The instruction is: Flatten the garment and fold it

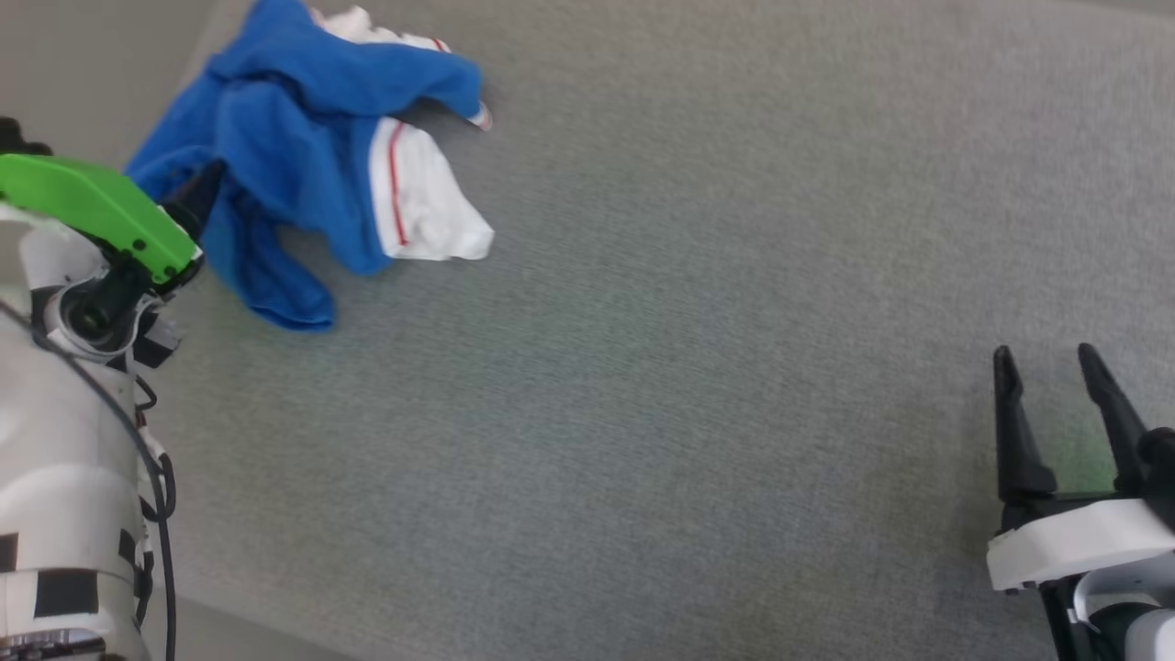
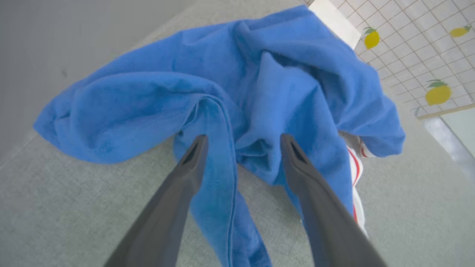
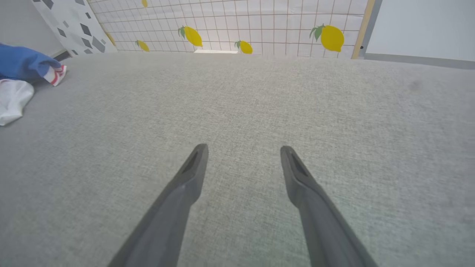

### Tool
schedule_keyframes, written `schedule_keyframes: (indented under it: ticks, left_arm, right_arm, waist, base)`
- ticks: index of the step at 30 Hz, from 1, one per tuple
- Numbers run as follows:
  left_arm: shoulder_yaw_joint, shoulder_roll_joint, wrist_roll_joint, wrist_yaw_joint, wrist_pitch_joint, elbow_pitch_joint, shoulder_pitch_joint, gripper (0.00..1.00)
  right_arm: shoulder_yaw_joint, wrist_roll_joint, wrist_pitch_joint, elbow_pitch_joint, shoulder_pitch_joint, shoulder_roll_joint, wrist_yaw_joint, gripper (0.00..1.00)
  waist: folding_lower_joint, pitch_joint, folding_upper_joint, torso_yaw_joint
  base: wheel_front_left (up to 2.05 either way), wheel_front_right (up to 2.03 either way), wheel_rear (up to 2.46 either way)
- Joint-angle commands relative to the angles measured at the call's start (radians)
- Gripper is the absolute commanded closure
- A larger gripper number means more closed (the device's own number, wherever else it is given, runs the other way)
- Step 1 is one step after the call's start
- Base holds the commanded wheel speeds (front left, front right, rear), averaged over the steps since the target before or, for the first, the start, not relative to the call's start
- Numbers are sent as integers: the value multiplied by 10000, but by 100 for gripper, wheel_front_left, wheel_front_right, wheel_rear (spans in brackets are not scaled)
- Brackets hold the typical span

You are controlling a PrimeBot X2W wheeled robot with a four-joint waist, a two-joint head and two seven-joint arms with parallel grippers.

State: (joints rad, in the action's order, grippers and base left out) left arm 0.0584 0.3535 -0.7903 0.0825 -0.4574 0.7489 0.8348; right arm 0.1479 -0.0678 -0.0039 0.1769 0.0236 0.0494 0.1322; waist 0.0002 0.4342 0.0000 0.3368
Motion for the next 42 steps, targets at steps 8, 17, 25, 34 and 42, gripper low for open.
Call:
schedule_keyframes:
  ticks: [8, 17, 25, 34, 42]
  left_arm:
    - [-590, -260, -107, -73, -1576, 1369, 211, 0]
    - [-812, -565, 7, 69, -897, 1588, 172, 100]
    - [-514, -68, 357, 289, 1989, 832, 659, 100]
    - [-792, 515, 1167, 368, 3956, -321, 1942, 100]
    - [-1442, 874, 1417, 437, 3503, -1225, 3539, 100]
  right_arm:
    - [137, 103, 194, 419, 161, 8, -15, 0]
    - [5, 152, 283, 401, 136, 8, -15, 0]
    - [-237, -89, 19, -53, 36, 8, -15, 0]
    - [-599, -620, -547, -1055, 14, 8, -15, 0]
    - [-881, -1084, -1111, -1994, 107, 8, -15, 0]
  waist:
    - [-2, 969, 0, -414]
    - [-2, 917, 0, -242]
    - [-2, 295, 0, -269]
    - [-2, -979, 0, -563]
    - [-2, -2103, 0, -1011]
  base:
    - [0, 0, 0]
    - [0, 0, 0]
    - [0, 0, 0]
    - [0, 0, 0]
    - [0, 0, 0]
